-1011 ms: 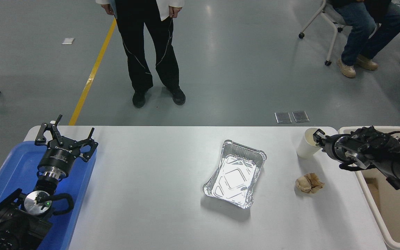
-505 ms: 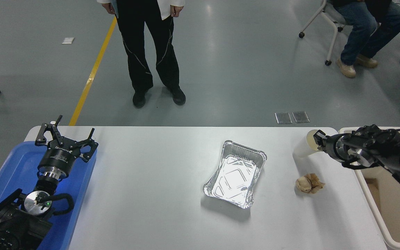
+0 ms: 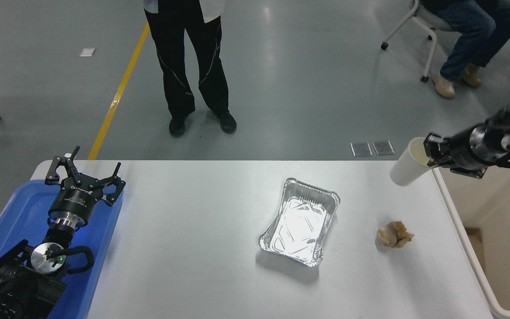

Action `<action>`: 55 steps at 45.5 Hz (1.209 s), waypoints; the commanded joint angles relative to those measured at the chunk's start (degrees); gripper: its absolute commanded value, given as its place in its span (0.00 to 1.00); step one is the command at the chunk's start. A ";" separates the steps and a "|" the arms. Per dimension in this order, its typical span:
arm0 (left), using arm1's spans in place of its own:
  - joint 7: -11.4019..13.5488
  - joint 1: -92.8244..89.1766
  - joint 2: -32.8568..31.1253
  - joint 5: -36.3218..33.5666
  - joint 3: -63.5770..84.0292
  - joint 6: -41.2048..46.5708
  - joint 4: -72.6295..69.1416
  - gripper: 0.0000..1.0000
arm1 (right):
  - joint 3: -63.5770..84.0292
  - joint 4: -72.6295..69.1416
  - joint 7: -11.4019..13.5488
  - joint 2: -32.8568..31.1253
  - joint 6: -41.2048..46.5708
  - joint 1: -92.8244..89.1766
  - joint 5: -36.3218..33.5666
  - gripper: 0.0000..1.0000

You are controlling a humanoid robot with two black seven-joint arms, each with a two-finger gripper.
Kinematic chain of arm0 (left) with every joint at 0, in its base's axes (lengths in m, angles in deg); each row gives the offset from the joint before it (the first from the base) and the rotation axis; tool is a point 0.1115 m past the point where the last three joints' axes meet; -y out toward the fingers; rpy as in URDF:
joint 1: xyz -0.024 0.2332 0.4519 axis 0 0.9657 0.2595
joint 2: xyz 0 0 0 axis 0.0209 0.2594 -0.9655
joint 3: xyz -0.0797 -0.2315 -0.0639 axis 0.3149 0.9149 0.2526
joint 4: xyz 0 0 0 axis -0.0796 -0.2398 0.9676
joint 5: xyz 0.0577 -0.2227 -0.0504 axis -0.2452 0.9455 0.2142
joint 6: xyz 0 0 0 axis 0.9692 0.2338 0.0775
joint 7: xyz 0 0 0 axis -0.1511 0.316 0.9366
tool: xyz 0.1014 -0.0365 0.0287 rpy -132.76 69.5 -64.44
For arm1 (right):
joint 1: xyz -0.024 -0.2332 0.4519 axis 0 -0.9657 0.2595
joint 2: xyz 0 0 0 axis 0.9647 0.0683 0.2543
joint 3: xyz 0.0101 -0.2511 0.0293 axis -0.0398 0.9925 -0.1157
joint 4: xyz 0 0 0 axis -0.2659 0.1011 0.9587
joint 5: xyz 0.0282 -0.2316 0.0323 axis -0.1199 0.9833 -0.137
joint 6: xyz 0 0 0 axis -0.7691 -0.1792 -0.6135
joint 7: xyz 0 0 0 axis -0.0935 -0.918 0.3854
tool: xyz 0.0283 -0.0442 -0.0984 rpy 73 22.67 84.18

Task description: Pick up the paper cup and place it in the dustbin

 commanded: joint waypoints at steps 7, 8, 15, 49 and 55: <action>-0.01 0.08 0.00 -0.01 -0.01 0.00 -0.03 0.99 | 1.91 -13.47 -0.07 -4.80 14.85 22.75 11.13 0.00; -0.01 -0.01 0.00 -0.01 -0.01 0.00 0.06 0.99 | 1.90 -13.91 -0.07 -5.06 15.56 24.07 11.22 0.00; -0.01 0.08 0.00 -0.01 -0.01 0.00 0.06 0.99 | 1.99 -16.37 0.10 -6.21 18.20 31.46 11.57 0.00; 0.08 0.17 0.00 0.08 0.08 0.00 -0.03 0.99 | 17.37 -11.01 0.37 -16.84 9.33 25.50 11.57 0.00; 0.08 0.17 0.00 0.08 0.17 0.00 -0.03 0.99 | 17.47 -7.15 0.28 -20.70 3.97 18.47 11.57 0.00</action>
